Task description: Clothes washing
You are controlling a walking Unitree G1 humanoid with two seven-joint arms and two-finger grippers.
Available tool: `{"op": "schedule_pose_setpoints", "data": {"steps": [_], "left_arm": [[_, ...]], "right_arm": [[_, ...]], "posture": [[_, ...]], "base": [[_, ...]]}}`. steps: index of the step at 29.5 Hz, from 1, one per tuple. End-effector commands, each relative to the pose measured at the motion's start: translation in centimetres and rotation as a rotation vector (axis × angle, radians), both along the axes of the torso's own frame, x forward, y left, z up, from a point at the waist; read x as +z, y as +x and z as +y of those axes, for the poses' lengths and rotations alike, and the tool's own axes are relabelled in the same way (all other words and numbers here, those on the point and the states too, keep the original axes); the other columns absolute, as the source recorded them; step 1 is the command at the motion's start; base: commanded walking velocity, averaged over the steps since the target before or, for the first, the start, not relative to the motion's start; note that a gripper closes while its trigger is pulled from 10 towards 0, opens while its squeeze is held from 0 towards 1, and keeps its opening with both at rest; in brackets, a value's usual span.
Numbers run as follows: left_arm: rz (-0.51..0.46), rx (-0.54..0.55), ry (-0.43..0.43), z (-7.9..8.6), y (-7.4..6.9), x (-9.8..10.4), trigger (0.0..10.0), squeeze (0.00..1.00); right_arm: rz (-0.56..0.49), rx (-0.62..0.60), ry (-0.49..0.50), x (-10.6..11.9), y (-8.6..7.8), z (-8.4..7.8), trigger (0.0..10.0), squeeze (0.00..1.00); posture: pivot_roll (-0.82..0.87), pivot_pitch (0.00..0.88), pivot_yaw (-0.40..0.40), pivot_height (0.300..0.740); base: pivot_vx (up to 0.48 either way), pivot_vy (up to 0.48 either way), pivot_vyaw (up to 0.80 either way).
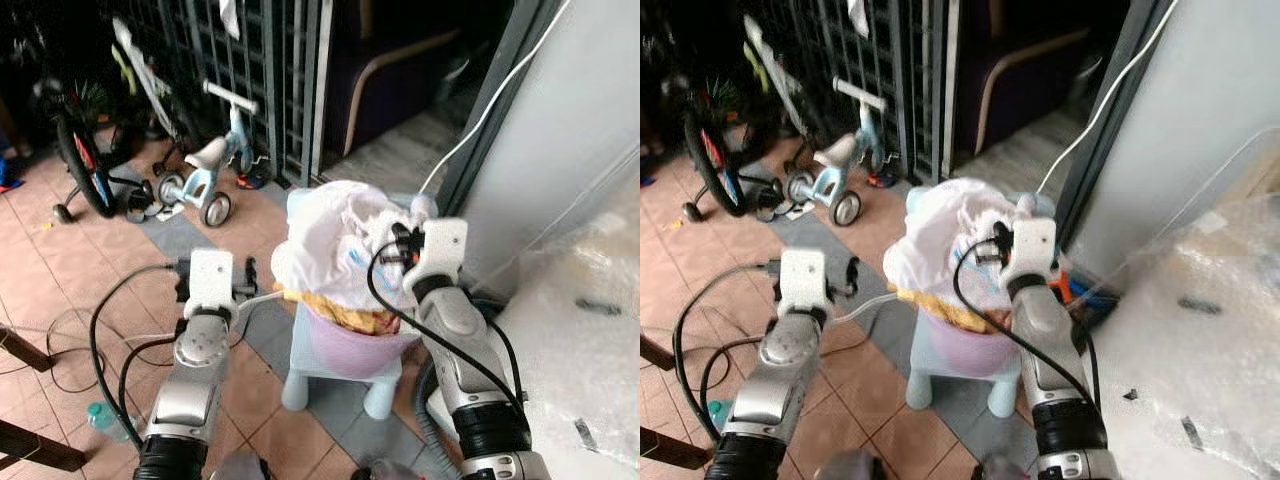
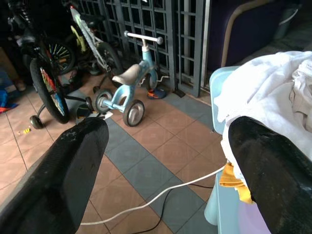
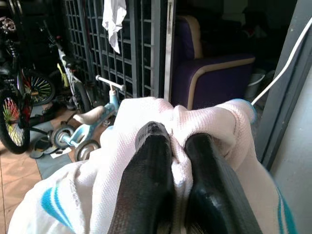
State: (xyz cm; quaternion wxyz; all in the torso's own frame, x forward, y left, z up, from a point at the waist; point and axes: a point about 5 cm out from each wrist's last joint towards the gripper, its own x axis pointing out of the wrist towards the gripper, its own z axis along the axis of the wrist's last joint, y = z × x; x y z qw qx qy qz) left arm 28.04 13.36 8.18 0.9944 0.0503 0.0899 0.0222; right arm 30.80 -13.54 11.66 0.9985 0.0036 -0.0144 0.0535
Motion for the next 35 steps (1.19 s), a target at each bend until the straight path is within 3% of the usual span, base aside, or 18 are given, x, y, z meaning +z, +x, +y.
{"op": "schedule_pose_setpoints", "data": {"steps": [1,2,3,4,14,24,30,32,35], "left_arm": [[-0.004,-0.011,-0.005,-0.3,0.0,0.2,10.0,0.00],[-0.013,-0.039,-0.036,-0.5,-0.1,0.3,10.0,0.00],[-0.015,-0.046,-0.044,-0.6,-0.1,0.3,10.0,0.00],[-0.021,-0.063,-0.045,-0.7,-0.1,0.4,10.0,0.00],[-0.032,-0.088,-0.044,-0.8,0.0,0.6,10.0,0.00],[-0.027,-0.106,-0.054,-1.0,-0.1,0.5,10.0,0.00],[-0.020,-0.107,-0.056,-1.1,-0.2,0.3,10.0,0.00],[-0.019,-0.107,-0.055,-1.1,-0.2,0.3,10.0,0.00],[-0.018,-0.107,-0.052,-0.9,-0.5,0.2,10.0,0.00]], "right_arm": [[-0.062,-0.030,-0.024,1.3,0.3,-0.6,0.2,0.00],[-0.063,-0.027,-0.035,1.5,0.4,-0.6,4.0,0.00],[-0.062,-0.025,-0.038,1.5,0.4,-0.6,4.0,0.00],[-0.060,-0.028,-0.045,1.5,0.6,-0.6,10.0,0.00],[-0.052,-0.132,-0.116,2.0,1.6,-2.4,10.0,0.00],[-0.059,-0.152,-0.127,2.1,1.8,-2.6,10.0,0.00],[-0.147,-0.187,-0.195,3.6,1.8,-3.4,10.0,0.00],[-0.208,-0.203,-0.222,5.1,2.1,-4.1,10.0,0.00],[-0.211,-0.180,-0.223,5.6,1.7,-4.8,10.0,0.00]], "posture": [[-0.02,0.000,0.004,0.740],[-0.03,0.000,0.005,0.740],[-0.03,0.000,0.005,0.740],[-0.03,0.000,0.005,0.740],[-0.03,0.000,0.001,0.740],[-0.03,0.000,0.002,0.740],[-0.03,0.000,-0.001,0.740],[-0.03,0.000,-0.001,0.740],[-0.03,0.000,-0.006,0.740]], "base": [[0.000,0.000,0.00],[0.000,0.000,0.00],[0.000,0.000,0.00],[0.000,0.000,0.00],[0.000,0.000,-0.49],[0.000,-0.054,-0.71],[0.000,-0.281,-0.71],[0.000,-0.281,-0.64],[0.000,0.000,0.00]]}}
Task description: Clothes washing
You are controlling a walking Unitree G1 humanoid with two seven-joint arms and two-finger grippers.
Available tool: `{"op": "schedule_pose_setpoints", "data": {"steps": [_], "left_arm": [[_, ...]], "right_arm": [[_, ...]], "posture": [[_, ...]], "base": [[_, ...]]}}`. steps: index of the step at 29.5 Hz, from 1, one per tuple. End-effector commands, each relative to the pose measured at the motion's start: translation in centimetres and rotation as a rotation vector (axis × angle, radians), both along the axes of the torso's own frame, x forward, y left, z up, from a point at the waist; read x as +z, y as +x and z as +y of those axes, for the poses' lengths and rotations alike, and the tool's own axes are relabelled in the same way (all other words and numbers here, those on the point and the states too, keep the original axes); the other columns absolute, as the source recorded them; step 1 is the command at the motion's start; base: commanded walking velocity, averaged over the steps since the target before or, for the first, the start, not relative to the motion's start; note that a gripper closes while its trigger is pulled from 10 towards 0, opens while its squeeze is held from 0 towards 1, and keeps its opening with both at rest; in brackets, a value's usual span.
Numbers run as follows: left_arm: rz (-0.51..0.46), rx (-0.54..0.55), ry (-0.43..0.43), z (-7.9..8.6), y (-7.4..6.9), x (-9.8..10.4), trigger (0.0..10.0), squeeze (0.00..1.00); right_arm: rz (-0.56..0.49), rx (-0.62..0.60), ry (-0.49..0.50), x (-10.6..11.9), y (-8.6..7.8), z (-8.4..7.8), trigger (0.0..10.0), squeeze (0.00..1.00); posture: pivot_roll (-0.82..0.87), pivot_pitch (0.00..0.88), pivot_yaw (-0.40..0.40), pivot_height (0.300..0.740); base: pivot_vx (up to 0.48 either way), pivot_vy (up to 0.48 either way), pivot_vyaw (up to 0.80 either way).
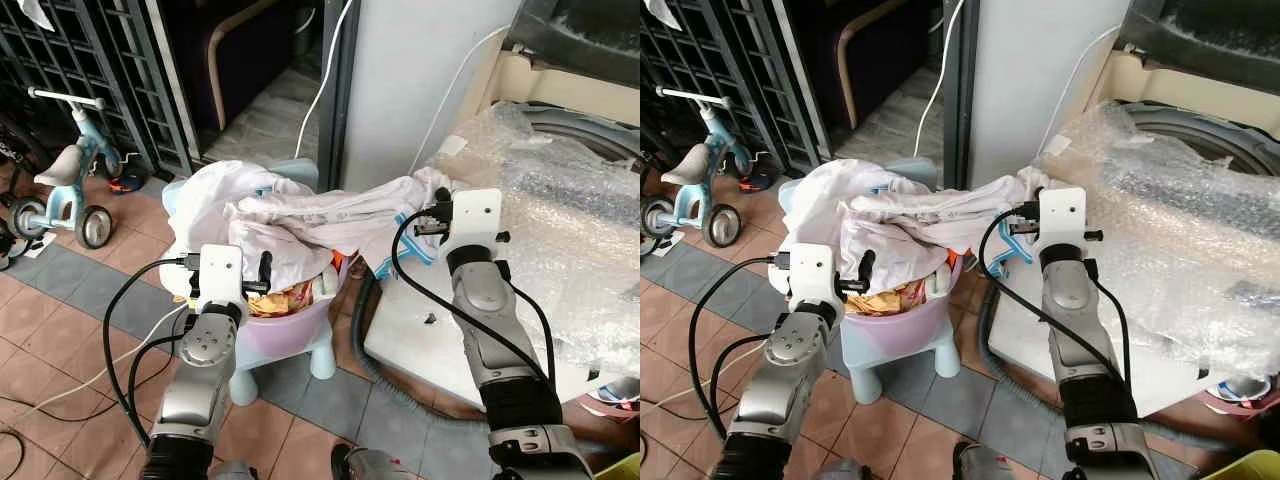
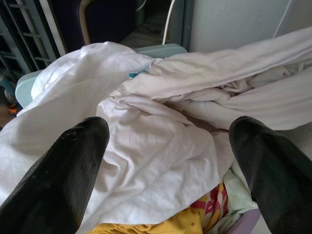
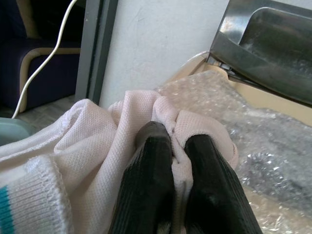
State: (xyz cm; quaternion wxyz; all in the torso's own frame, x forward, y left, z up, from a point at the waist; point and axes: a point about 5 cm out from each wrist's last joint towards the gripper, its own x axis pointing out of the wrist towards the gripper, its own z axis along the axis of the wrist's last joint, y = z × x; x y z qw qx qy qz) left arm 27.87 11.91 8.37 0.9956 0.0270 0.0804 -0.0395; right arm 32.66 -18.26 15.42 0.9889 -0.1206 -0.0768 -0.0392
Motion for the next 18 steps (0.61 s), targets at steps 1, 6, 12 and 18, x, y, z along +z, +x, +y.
{"op": "schedule_pose_setpoints", "data": {"steps": [1,6,12,18], "left_arm": [[-0.004,0.013,0.005,0.5,-0.3,0.1,10.0,0.00],[-0.003,0.018,0.011,1.1,-1.0,0.0,10.0,0.00],[0.005,0.044,0.015,2.3,-2.3,0.1,10.0,0.00],[0.011,0.045,0.011,2.8,-3.3,0.3,10.0,0.00]], "right_arm": [[-0.072,0.018,0.009,1.8,-0.1,-0.1,10.0,0.00],[-0.027,0.070,-0.008,0.5,-2.6,-0.3,10.0,0.00],[0.106,0.143,0.007,-2.8,-8.2,0.4,10.0,0.00],[0.210,0.131,0.040,-4.5,-11.7,0.1,10.0,0.00]], "posture": [[-0.03,0.000,-0.006,0.740],[-0.03,0.000,-0.011,0.740],[-0.05,0.000,-0.005,0.740],[-0.05,0.000,0.002,0.740]], "base": [[0.000,0.000,0.00],[0.000,0.000,0.00],[0.000,-0.209,0.00],[0.000,-0.287,0.00]]}}
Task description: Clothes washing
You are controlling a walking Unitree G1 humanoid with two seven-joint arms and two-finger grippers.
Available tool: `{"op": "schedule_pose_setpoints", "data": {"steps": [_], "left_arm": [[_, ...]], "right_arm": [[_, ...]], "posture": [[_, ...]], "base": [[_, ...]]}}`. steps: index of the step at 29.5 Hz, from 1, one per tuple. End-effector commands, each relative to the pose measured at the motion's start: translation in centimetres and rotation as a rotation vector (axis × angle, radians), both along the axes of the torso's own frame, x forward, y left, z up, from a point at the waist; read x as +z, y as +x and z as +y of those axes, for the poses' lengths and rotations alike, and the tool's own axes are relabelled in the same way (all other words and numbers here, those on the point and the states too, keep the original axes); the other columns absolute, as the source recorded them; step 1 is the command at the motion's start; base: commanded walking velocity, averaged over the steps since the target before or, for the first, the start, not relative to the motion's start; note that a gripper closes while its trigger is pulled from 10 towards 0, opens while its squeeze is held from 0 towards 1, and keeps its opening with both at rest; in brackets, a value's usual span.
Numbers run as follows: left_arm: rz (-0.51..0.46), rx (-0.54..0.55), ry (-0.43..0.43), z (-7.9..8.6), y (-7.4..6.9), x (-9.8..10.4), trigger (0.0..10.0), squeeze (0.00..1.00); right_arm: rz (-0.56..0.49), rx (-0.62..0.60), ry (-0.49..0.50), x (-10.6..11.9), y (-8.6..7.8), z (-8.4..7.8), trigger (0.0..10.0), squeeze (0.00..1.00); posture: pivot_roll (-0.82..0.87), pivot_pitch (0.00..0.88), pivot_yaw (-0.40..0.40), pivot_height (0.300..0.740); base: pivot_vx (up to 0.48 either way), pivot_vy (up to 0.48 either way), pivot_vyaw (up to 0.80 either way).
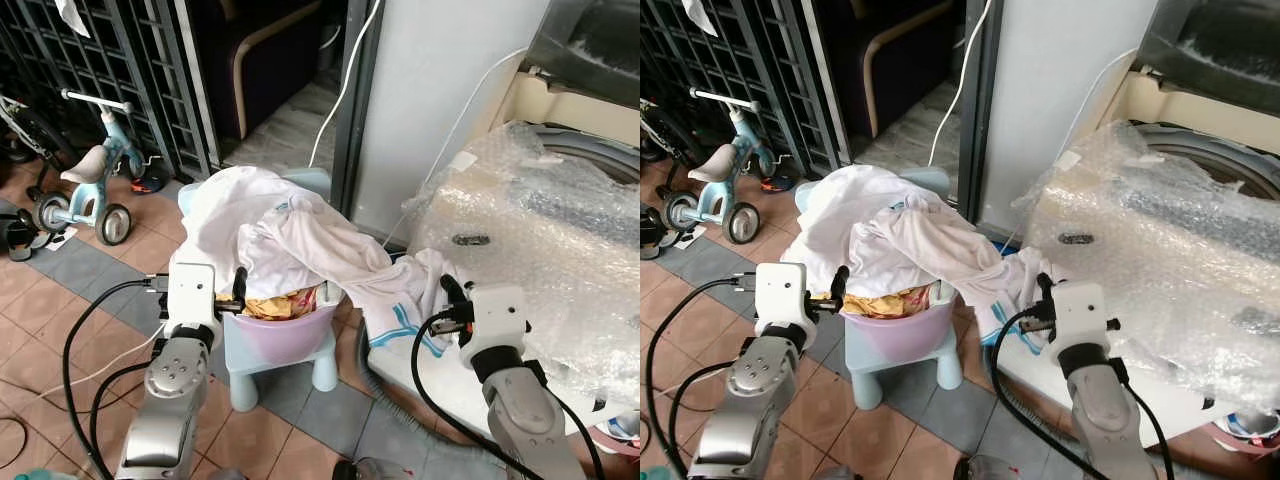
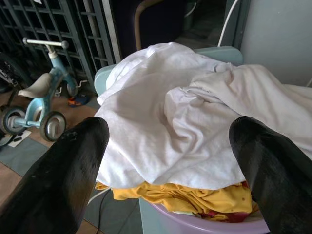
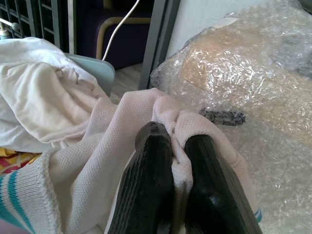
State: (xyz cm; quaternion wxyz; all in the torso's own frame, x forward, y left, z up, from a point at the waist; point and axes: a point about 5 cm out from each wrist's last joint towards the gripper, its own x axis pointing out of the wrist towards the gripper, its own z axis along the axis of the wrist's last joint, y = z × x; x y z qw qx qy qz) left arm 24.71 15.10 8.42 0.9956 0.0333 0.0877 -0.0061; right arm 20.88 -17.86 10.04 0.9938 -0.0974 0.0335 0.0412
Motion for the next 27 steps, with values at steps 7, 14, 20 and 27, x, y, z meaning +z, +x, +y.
{"op": "schedule_pose_setpoints", "data": {"steps": [7,14,20,27], "left_arm": [[0.016,-0.030,-0.007,-0.4,-0.1,0.2,10.0,0.00],[0.024,-0.028,-0.003,-0.4,0.0,0.3,10.0,0.00],[0.009,-0.010,-0.002,-0.5,0.5,0.9,10.0,0.00],[-0.006,-0.002,-0.024,0.1,-0.1,1.6,10.0,0.00]], "right_arm": [[-0.020,-0.030,0.006,1.2,1.0,-0.2,10.0,0.00],[-0.050,-0.024,-0.005,2.0,2.6,-0.3,10.0,0.00],[-0.081,-0.017,-0.016,2.7,3.7,-0.2,10.0,0.00],[-0.105,-0.030,-0.029,3.3,4.4,-0.4,10.0,0.00]], "posture": [[-0.05,0.000,0.009,0.740],[-0.04,0.000,0.004,0.740],[-0.02,0.006,0.006,0.740],[-0.02,0.041,0.007,0.740]], "base": [[0.000,-0.458,-0.34],[0.000,-0.290,-0.39],[0.000,0.000,0.00],[0.000,0.000,-0.46]]}}
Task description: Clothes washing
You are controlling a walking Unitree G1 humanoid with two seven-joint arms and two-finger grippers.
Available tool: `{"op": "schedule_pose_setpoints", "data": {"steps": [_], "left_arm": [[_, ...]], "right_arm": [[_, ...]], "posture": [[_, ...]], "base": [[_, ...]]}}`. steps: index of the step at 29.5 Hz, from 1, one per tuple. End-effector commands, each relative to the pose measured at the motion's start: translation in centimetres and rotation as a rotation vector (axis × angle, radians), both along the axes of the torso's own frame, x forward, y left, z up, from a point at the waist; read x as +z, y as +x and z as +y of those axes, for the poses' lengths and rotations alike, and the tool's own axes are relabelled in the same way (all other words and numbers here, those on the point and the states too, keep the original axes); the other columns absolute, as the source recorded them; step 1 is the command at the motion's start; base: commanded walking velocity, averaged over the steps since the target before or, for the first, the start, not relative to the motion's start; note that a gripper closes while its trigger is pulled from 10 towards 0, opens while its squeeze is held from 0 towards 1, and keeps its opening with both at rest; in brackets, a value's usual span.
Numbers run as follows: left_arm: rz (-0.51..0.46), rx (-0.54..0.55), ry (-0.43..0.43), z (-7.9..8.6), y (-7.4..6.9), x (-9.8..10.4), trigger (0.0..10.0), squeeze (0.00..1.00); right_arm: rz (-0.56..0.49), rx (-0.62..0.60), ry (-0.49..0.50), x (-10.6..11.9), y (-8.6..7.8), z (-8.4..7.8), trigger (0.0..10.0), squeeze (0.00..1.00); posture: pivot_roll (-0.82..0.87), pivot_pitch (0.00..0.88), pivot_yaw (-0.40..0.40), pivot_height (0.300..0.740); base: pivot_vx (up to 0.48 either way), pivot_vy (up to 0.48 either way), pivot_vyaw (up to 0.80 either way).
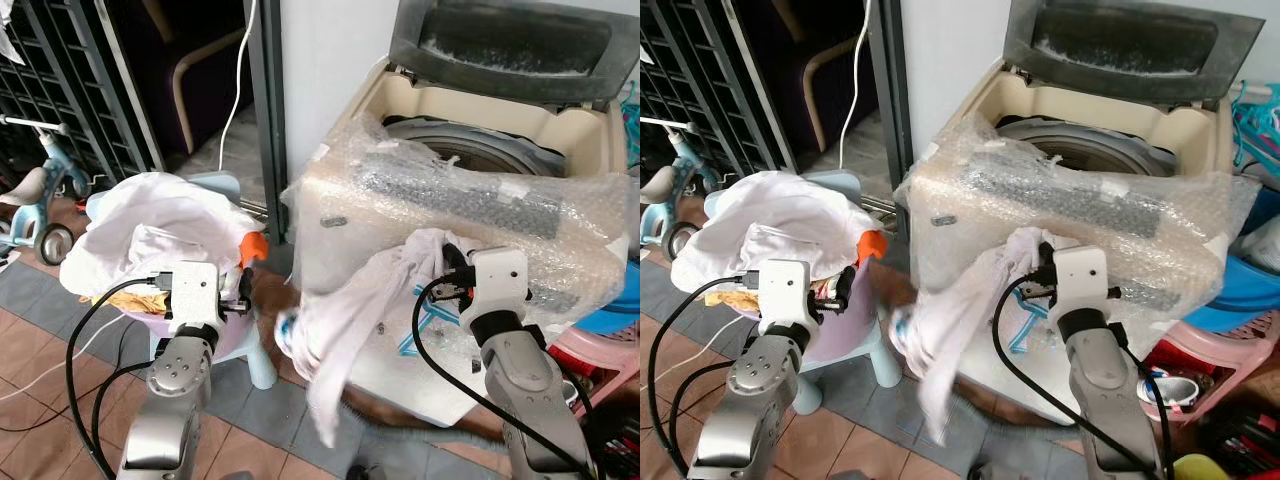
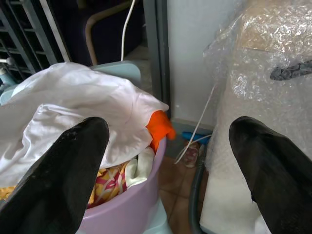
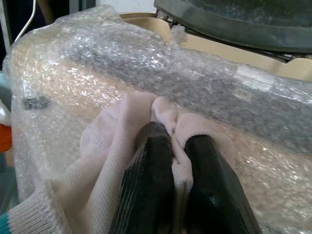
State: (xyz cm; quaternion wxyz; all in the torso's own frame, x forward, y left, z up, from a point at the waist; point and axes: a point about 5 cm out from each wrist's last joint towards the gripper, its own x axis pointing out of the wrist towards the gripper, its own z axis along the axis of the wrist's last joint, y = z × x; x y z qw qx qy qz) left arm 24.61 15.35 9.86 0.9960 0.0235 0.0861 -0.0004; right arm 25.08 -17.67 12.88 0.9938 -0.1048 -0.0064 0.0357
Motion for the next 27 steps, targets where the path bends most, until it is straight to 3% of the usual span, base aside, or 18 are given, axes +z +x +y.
{"op": "schedule_pose_setpoints", "data": {"steps": [1,5,6,12,19,25,27], "left_arm": [[0.002,-0.015,-0.008,-0.2,-0.1,0.0,10.0,0.00],[0.009,-0.018,-0.018,-0.5,-0.1,-0.2,10.0,0.00],[0.008,-0.021,-0.026,-0.7,0.1,-0.1,10.0,0.00],[0.021,-0.025,-0.035,-1.0,0.1,-0.3,10.0,0.00],[0.022,-0.017,-0.031,-1.1,0.3,-0.3,10.0,0.00],[0.025,-0.009,-0.019,-1.0,0.3,-0.5,10.0,0.00],[0.026,-0.007,-0.020,-1.1,0.4,-0.5,10.0,0.00]], "right_arm": [[-0.029,-0.024,-0.019,0.6,0.3,-0.6,10.0,0.00],[-0.115,0.036,-0.049,2.9,2.0,0.1,10.0,0.00],[-0.181,0.081,-0.065,4.9,3.1,0.7,10.0,0.00],[-0.369,0.233,-0.136,10.6,6.0,2.3,10.0,0.00],[-0.507,0.412,-0.281,14.7,8.0,4.5,10.0,0.00],[-0.575,0.406,-0.277,17.6,9.8,4.6,10.0,0.00],[-0.599,0.375,-0.258,18.9,10.9,3.9,10.0,0.00]], "posture": [[-0.02,0.033,0.005,0.740],[-0.02,0.025,0.006,0.740],[-0.02,0.019,0.008,0.740],[-0.02,0.000,0.010,0.740],[-0.01,0.000,0.005,0.740],[0.00,0.000,0.000,0.740],[0.00,0.000,-0.002,0.740]], "base": [[0.000,0.000,-0.80],[0.000,0.000,-0.24],[0.000,0.000,0.00],[0.000,0.000,0.00],[0.148,0.093,0.00],[0.334,0.335,0.00],[0.352,0.326,0.00]]}}
